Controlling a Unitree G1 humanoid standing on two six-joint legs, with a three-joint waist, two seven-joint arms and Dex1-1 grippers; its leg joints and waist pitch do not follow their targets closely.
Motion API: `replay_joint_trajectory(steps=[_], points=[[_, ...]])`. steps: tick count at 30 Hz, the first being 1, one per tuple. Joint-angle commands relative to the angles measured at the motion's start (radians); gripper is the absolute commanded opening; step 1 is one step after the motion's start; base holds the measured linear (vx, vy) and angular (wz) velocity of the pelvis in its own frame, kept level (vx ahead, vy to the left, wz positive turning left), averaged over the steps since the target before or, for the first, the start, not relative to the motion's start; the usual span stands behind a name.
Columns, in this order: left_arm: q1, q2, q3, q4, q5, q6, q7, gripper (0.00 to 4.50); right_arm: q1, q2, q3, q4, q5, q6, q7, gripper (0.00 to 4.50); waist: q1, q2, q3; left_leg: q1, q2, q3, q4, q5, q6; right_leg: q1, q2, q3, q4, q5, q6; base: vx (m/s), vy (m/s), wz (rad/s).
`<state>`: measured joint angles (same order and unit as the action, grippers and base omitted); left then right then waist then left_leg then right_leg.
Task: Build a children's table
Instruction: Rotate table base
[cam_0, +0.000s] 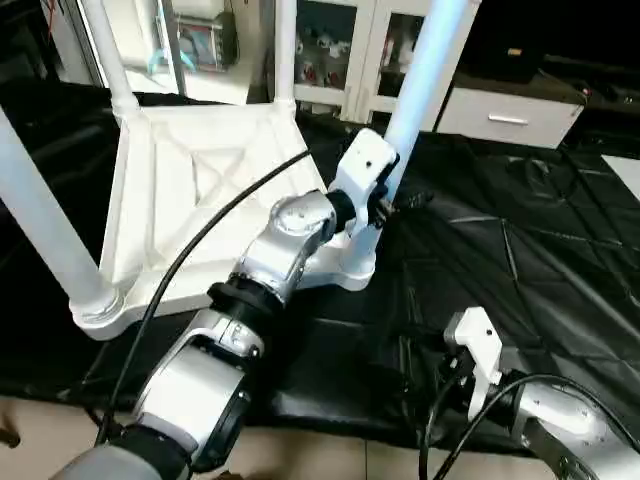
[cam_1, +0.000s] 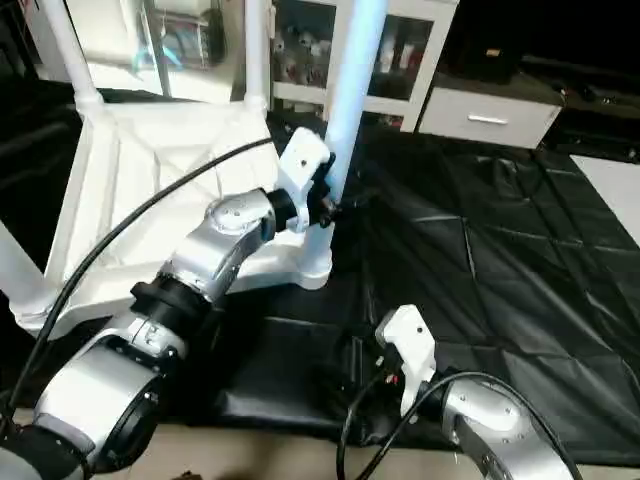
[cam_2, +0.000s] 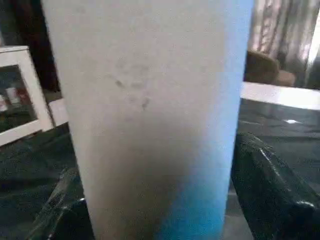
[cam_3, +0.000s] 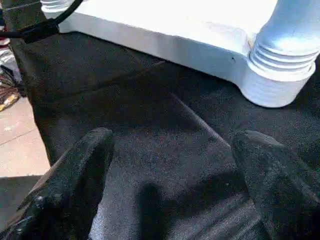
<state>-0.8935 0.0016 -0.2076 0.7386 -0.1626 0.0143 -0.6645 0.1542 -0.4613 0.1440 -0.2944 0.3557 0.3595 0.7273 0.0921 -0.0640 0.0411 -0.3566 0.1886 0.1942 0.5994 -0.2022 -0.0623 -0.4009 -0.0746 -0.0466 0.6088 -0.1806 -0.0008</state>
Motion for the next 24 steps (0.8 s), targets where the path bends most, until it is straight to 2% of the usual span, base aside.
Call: replay_joint_trajectory(steps=[1,3,4,5,6,7,8,11,12,15,17,19,20,21,23,24], points=[[0.063,0.022,-0.009,-0.063,-0.023,0.001,-0.068,3.39,-0.021,0.026,-0.045,-0.016,0.036,-0.004,-0.022,4.08,0.005,-0.005,-0.048,0.004,0.047,-0.028,-0.075,-0.232,0.048,0.048,-0.074,0.04,-0.08,-0.225,-0.189,0.0,0.0,0.0],[0.08,0.036,0.007,-0.076,-0.03,0.0,-0.063,3.39,-0.034,0.036,-0.055,-0.012,0.043,-0.006,-0.031,4.08,0.004,-0.002,-0.05,0.007,0.047,-0.027,-0.076,-0.236,0.044,0.045,-0.071,0.04,-0.081,-0.227,-0.185,0.0,0.0,0.0],[0.112,0.066,0.044,-0.097,-0.036,-0.008,-0.042,3.39,-0.057,0.05,-0.069,-0.002,0.052,-0.008,-0.042,4.08,0.001,-0.009,-0.05,0.005,0.047,-0.027,-0.076,-0.234,0.041,0.046,-0.071,0.039,-0.077,-0.222,-0.181,0.0,0.0,0.0],[0.113,0.067,0.044,-0.097,-0.036,-0.009,-0.041,3.39,-0.057,0.051,-0.069,-0.002,0.052,-0.008,-0.042,4.08,0.001,-0.009,-0.05,0.005,0.047,-0.027,-0.076,-0.234,0.041,0.046,-0.071,0.039,-0.077,-0.222,-0.181,0.0,0.0,0.0],[0.153,0.109,0.075,-0.127,-0.042,0.0,-0.045,3.39,-0.078,0.057,-0.075,0.012,0.046,-0.011,-0.054,4.08,0.0,-0.01,-0.05,0.005,0.046,-0.027,-0.076,-0.232,0.038,0.045,-0.071,0.039,-0.078,-0.233,-0.175,0.0,0.0,0.0],[0.169,0.124,0.084,-0.139,-0.045,0.005,-0.054,3.39,-0.084,0.056,-0.075,0.017,0.041,-0.012,-0.057,4.08,-0.003,-0.007,-0.049,0.002,0.046,-0.028,-0.078,-0.225,0.032,0.046,-0.072,0.039,-0.076,-0.241,-0.168,0.0,0.0,0.0],[0.214,0.154,0.097,-0.182,-0.063,0.027,-0.084,3.39,-0.1,0.054,-0.075,0.032,0.035,-0.017,-0.055,4.08,-0.001,-0.009,-0.048,0.006,0.05,-0.027,-0.079,-0.231,0.024,0.042,-0.075,0.04,-0.076,-0.258,-0.164,0.0,0.0,0.0],[0.258,0.181,0.101,-0.23,-0.082,0.046,-0.125,3.39,-0.116,0.057,-0.074,0.044,0.034,-0.019,-0.052,4.08,-0.006,-0.012,-0.044,0.008,0.049,-0.025,-0.082,-0.256,0.009,0.035,-0.072,0.041,-0.081,-0.305,-0.148,0.0,0.0,0.0],[0.27,0.187,0.104,-0.244,-0.089,0.049,-0.134,3.39,-0.121,0.058,-0.073,0.047,0.034,-0.019,-0.051,4.08,-0.006,-0.01,-0.044,0.01,0.051,-0.026,-0.083,-0.26,0.005,0.033,-0.072,0.042,-0.079,-0.305,-0.148,0.0,0.0,0.0],[0.311,0.21,0.131,-0.301,-0.135,0.087,-0.168,3.39,-0.138,0.06,-0.07,0.048,0.035,-0.012,-0.046,4.08,-0.006,-0.01,-0.043,0.011,0.051,-0.024,-0.085,-0.261,-0.004,0.031,-0.071,0.043,-0.078,-0.29,-0.148,0.0,0.0,0.0],[0.354,0.259,0.137,-0.343,-0.153,0.097,-0.212,3.39,-0.14,0.04,-0.076,0.046,0.047,-0.001,-0.026,4.08,-0.006,-0.015,-0.042,0.013,0.051,-0.023,-0.085,-0.264,-0.006,0.03,-0.072,0.044,-0.079,-0.296,-0.141,0.0,0.0,0.0],[0.379,0.289,0.13,-0.391,-0.164,0.129,-0.242,3.39,-0.145,0.024,-0.092,0.046,0.059,0.007,-0.012,4.08,-0.008,-0.012,-0.042,0.011,0.051,-0.024,-0.088,-0.265,-0.014,0.031,-0.069,0.045,-0.076,-0.291,-0.132,0.0,0.0,0.0],[0.383,0.294,0.121,-0.415,-0.163,0.142,-0.248,3.39,-0.151,0.019,-0.103,0.05,0.065,0.008,-0.01,4.08,-0.005,0.009,-0.042,0.014,0.05,-0.025,-0.089,-0.269,-0.019,0.029,-0.069,0.046,-0.075,-0.282,-0.135,0.0,0.0,0.0],[0.384,0.295,0.121,-0.418,-0.163,0.143,-0.249,3.39,-0.151,0.019,-0.104,0.05,0.066,0.008,-0.01,4.08,-0.009,0.0,-0.042,0.014,0.051,-0.022,-0.089,-0.272,-0.021,0.029,-0.067,0.046,-0.078,-0.27,-0.137,0.0,0.0,0.0],[0.379,0.293,0.096,-0.474,-0.171,0.188,-0.263,3.39,-0.169,0.014,-0.128,0.057,0.077,0.007,-0.012,4.08,-0.008,0.02,-0.044,0.017,0.05,-0.022,-0.088,-0.273,-0.03,0.029,-0.067,0.047,-0.075,-0.236,-0.154,0.0,0.0,0.0],[0.368,0.301,0.072,-0.53,-0.217,0.26,-0.328,3.39,-0.188,0.017,-0.137,0.056,0.077,0.007,-0.02,4.08,-0.01,0.013,-0.043,0.017,0.05,-0.02,-0.086,-0.272,-0.029,0.03,-0.064,0.046,-0.075,-0.219,-0.165,0.0,0.0,0.0]])
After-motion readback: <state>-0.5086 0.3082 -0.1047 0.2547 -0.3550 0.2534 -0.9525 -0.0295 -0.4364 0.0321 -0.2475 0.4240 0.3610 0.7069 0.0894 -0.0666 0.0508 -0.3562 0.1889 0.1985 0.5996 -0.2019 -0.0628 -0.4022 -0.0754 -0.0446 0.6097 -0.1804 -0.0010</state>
